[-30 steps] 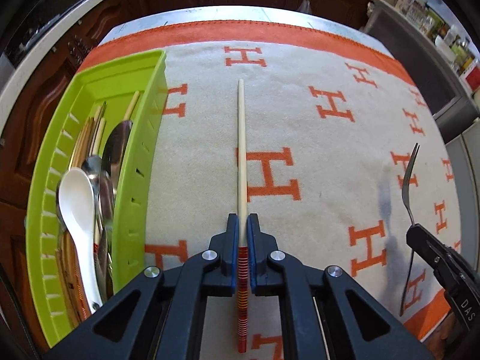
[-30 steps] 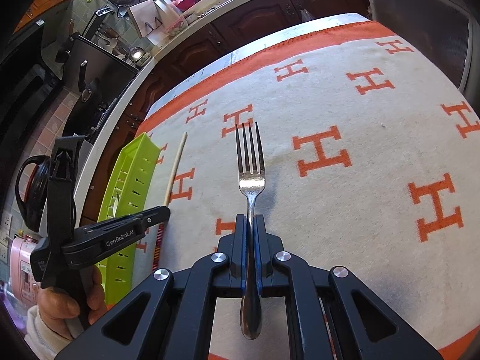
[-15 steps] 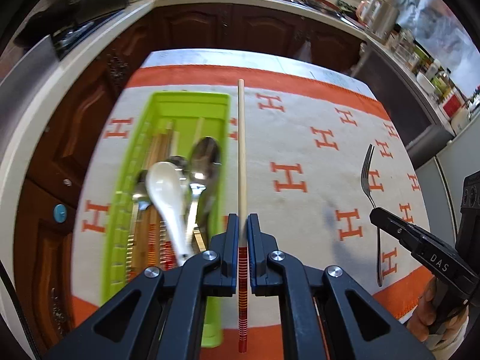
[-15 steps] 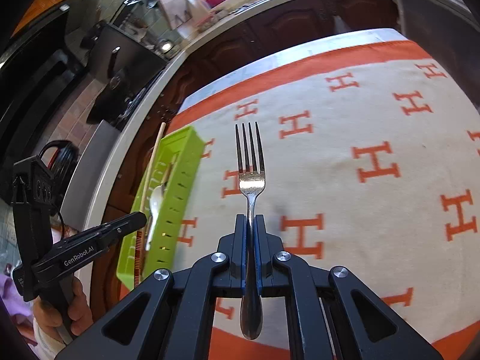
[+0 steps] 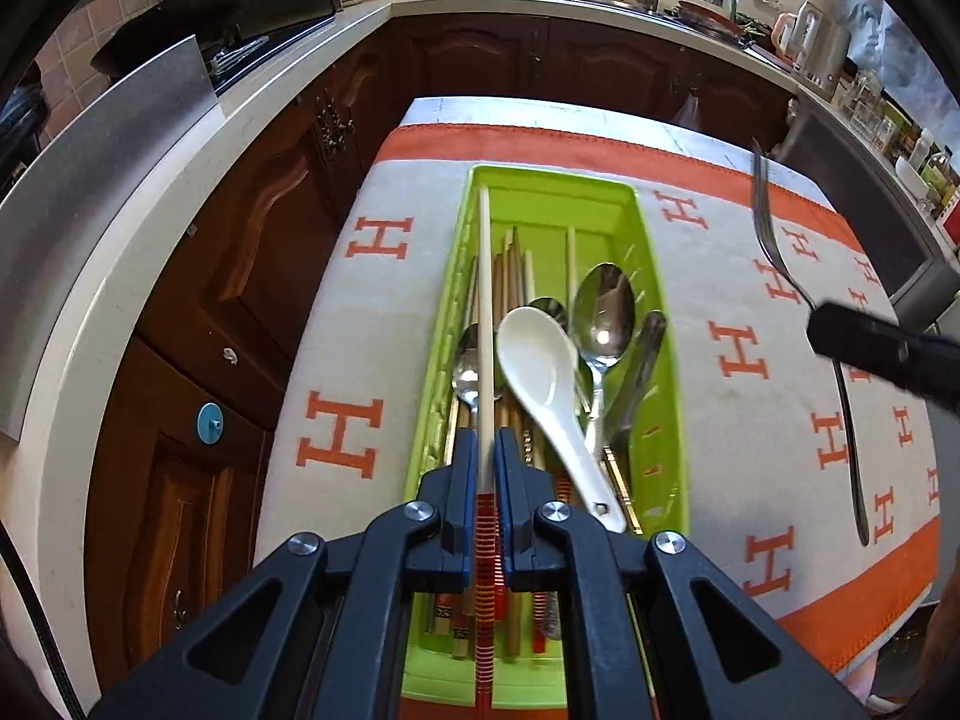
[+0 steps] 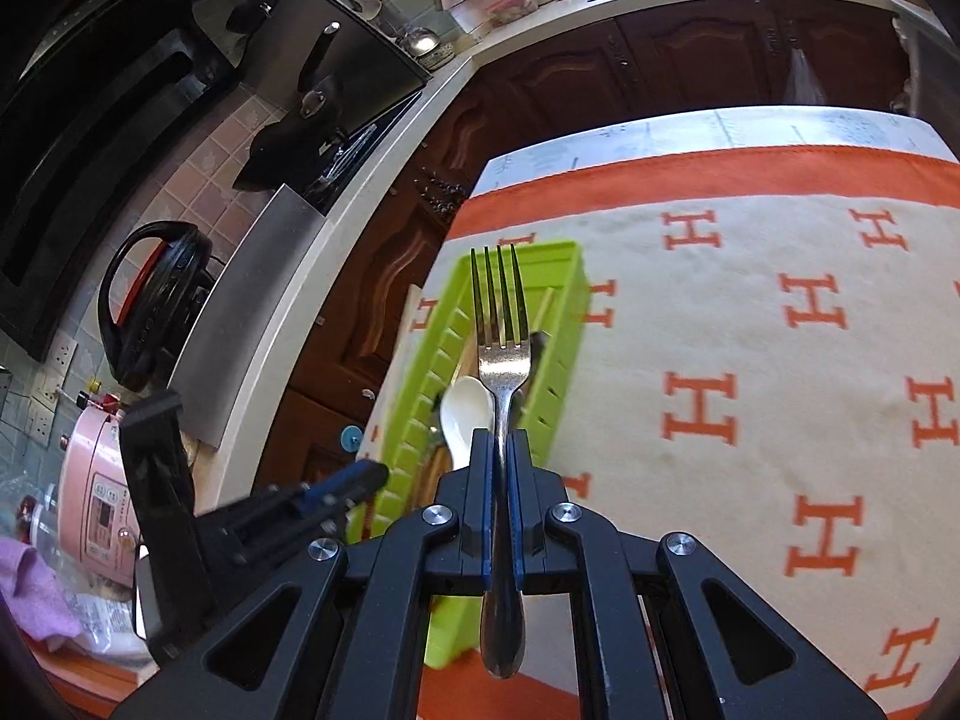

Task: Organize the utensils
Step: 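Lower the chopstick and fork into the green tray and open both tools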

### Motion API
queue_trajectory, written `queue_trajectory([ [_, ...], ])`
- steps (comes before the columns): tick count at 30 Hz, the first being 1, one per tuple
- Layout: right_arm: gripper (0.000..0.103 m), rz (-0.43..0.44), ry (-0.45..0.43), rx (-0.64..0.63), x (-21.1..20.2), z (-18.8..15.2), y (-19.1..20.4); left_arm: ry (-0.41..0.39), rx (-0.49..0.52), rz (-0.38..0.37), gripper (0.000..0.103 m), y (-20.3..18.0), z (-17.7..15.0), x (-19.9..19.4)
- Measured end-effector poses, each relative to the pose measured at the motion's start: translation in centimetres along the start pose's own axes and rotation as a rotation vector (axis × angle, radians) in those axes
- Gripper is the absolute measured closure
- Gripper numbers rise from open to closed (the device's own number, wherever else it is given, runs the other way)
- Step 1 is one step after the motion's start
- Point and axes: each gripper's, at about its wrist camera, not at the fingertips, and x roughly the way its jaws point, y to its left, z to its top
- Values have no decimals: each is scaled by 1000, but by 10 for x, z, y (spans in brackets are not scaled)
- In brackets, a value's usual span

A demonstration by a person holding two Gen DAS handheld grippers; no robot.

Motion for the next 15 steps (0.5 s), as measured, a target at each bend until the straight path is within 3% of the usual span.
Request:
queue_trajectory([
  [3,99,-2,27,10,21,15,15,-6,-6,-14,88,4,-3,2],
  [8,99,-34,65,12,61,29,30,-61,-23,-7,46,16,-6,-4],
  [15,98,-106,108,35,105,37,28,-104,-59,-2,30,34,-8,-13],
])
